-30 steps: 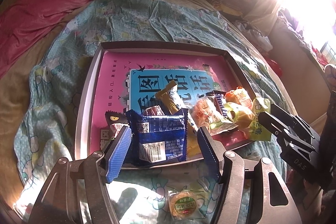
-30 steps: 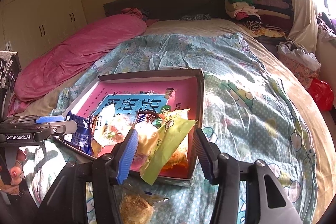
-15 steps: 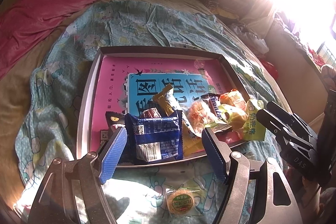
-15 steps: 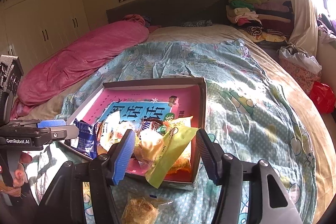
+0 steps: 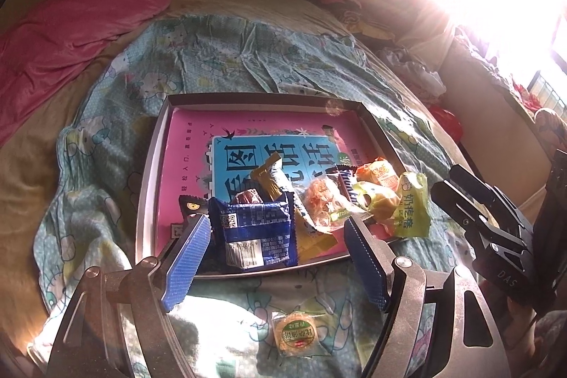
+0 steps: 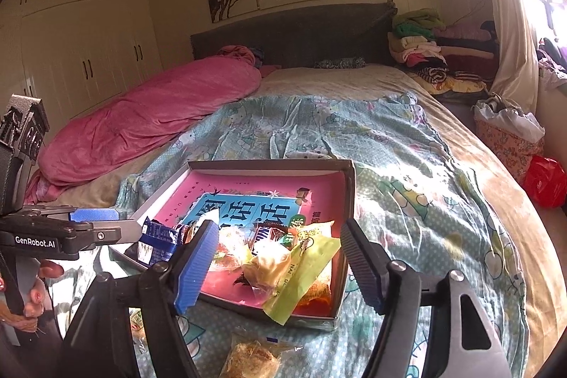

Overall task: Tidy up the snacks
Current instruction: 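Withdraw both open tools toward the round snack and clear pastry bag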

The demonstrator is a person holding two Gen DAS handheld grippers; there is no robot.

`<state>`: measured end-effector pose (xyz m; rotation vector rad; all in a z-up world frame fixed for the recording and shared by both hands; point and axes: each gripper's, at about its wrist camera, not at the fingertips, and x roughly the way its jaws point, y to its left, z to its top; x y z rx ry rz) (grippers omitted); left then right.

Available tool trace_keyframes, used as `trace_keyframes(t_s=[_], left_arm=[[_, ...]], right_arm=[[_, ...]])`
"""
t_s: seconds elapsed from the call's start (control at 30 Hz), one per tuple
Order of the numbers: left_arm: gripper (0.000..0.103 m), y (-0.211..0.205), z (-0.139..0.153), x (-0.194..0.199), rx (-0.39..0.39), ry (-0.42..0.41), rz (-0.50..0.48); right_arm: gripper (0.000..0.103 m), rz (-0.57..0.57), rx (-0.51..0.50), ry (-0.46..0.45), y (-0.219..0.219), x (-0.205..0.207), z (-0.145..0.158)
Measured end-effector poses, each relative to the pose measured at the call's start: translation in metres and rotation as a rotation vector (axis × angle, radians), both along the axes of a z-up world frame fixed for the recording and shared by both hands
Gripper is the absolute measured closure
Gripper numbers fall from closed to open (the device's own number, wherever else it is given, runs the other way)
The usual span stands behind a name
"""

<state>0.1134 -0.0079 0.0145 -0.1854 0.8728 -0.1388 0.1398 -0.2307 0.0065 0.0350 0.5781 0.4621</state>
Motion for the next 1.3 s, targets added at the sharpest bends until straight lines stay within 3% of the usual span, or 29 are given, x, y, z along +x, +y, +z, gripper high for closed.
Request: trace_keyframes(t_s=[0.47, 1.0, 1.3], left_arm=[[0.024, -0.008, 0.000, -0.018, 0.030, -0.003, -0.011], [0.024, -0.011, -0.019, -0.033, 0.064, 0.050, -0.021], [0.024, -0.013, -0.030, -0.039, 0.061, 0.087, -0.031]], right_arm=[[0.022, -0.007, -0.006, -0.042, -0.002, -0.019, 0.009], [0.021, -0.003, -0.041, 0.045, 0.008, -0.033, -0.005], [0.021, -0.029, -0.013, 0.146, 0.000, -0.032, -0.019]])
